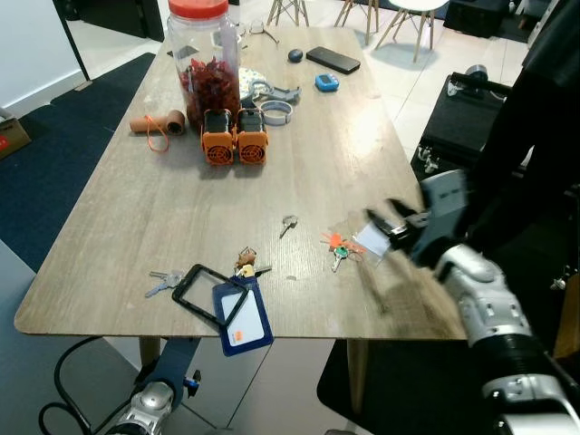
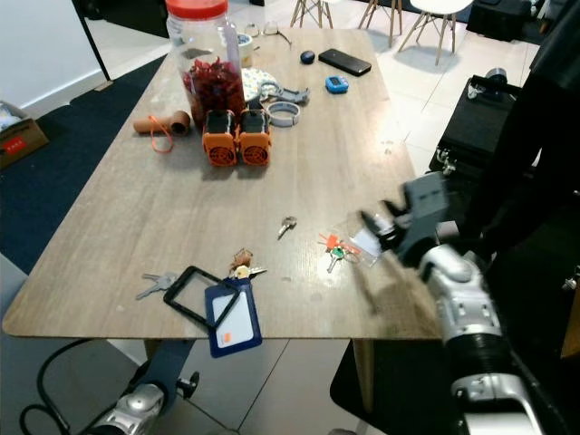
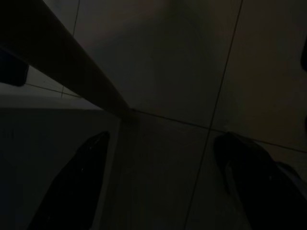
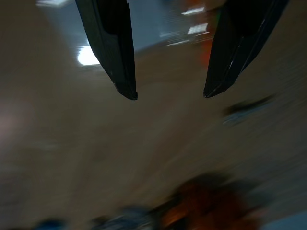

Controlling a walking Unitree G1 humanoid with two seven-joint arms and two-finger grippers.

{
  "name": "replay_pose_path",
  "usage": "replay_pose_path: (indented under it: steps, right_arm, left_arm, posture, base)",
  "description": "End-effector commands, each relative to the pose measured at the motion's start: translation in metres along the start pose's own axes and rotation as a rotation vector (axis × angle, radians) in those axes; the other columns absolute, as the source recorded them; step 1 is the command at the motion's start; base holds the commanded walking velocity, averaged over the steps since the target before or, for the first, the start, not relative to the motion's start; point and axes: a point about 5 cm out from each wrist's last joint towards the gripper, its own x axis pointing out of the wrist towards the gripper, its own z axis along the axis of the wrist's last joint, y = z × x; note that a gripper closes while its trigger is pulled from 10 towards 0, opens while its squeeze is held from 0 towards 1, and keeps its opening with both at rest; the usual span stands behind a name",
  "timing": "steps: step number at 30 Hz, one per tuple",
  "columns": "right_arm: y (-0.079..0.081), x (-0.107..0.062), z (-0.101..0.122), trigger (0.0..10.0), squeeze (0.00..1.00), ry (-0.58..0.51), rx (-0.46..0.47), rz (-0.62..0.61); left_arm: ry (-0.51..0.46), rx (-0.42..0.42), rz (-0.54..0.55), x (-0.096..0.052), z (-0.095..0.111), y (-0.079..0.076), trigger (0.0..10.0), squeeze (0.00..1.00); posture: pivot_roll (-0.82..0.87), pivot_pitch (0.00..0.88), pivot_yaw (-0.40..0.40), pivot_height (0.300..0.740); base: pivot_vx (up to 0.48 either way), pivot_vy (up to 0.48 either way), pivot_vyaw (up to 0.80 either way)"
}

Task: Hang keys on a hook

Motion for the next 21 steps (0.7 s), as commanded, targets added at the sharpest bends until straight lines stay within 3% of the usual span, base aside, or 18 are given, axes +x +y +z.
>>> replay_pose_path:
  steps: [1, 5, 6, 7, 8, 9, 10, 11, 12, 16, 17, 21]
  right_arm:
    - [0.004, -0.001, -0.005, 10.0, 0.0, 0.047, -0.034, 0.021]
    - [0.006, -0.001, -0.01, 10.0, 0.0, 0.067, -0.021, 0.015]
    - [0.006, -0.001, -0.011, 10.0, 0.07, 0.079, -0.014, 0.011]
    - [0.006, -0.001, -0.011, 10.0, 0.07, 0.079, -0.014, 0.011]
    - [0.008, -0.002, -0.012, 10.0, 0.45, 0.093, -0.015, 0.017]
    - [0.008, -0.002, -0.012, 10.0, 0.45, 0.093, -0.015, 0.017]
    - [0.009, -0.003, -0.013, 10.0, 0.58, 0.107, -0.025, 0.025]
    - [0.009, -0.007, -0.013, 10.0, 0.53, 0.125, -0.04, 0.019]
    - [0.007, -0.011, -0.013, 10.0, 0.13, 0.138, -0.05, 0.004]
    - [0.007, -0.011, -0.013, 10.0, 0.13, 0.138, -0.05, 0.004]
    - [0.003, -0.018, -0.015, 10.0, 0.0, 0.164, -0.048, -0.039]
    - [0.002, -0.026, -0.025, 10.0, 0.0, 0.213, -0.033, -0.066]
  left_arm:
    - [0.034, -0.004, -0.002, -0.002, -0.01, 0.004, 10.0, 0.0]
    - [0.037, -0.006, -0.005, -0.003, -0.011, 0.002, 10.0, 0.0]
    - [0.039, -0.004, -0.006, -0.003, -0.012, 0.001, 10.0, 0.0]
    - [0.039, -0.004, -0.006, -0.003, -0.012, 0.001, 10.0, 0.0]
    - [0.04, -0.004, -0.008, -0.003, -0.012, 0.001, 10.0, 0.0]
    - [0.04, -0.004, -0.008, -0.003, -0.012, 0.001, 10.0, 0.0]
    - [0.04, -0.008, -0.01, -0.003, -0.012, 0.0, 10.0, 0.0]
    - [0.041, -0.014, -0.012, -0.003, -0.012, -0.001, 10.0, 0.0]
    - [0.042, -0.02, -0.013, -0.003, -0.012, -0.001, 10.0, 0.0]
    - [0.042, -0.02, -0.013, -0.003, -0.012, -0.001, 10.0, 0.0]
    - [0.047, -0.027, -0.015, -0.003, -0.013, -0.002, 10.0, 0.0]
    - [0.051, -0.029, -0.02, -0.003, -0.014, -0.003, 10.0, 0.0]
  posture:
    - [0.06, 0.052, -0.023, 0.74]
    - [0.06, 0.054, -0.024, 0.74]
    - [0.06, 0.055, -0.025, 0.74]
    - [0.06, 0.055, -0.025, 0.74]
    - [0.06, 0.056, -0.026, 0.74]
    - [0.06, 0.056, -0.026, 0.74]
    - [0.06, 0.057, -0.027, 0.74]
    - [0.06, 0.058, -0.03, 0.74]
    - [0.06, 0.06, -0.031, 0.74]
    - [0.06, 0.06, -0.031, 0.74]
    - [0.06, 0.061, -0.031, 0.74]
    - [0.05, 0.064, -0.027, 0.74]
  base:
    - [0.0, 0.0, 0.0]
    - [0.0, 0.0, 0.0]
    - [0.0, 0.0, 0.0]
    - [0.0, 0.0, 0.0]
    - [0.0, 0.0, 0.0]
    - [0.0, 0.0, 0.0]
    - [0.0, 0.0, 0.0]
    - [0.0, 0.0, 0.0]
    - [0.0, 0.0, 0.0]
    - [0.0, 0.0, 0.0]
    - [0.0, 0.0, 0.0]
    - [0.0, 0.0, 0.0]
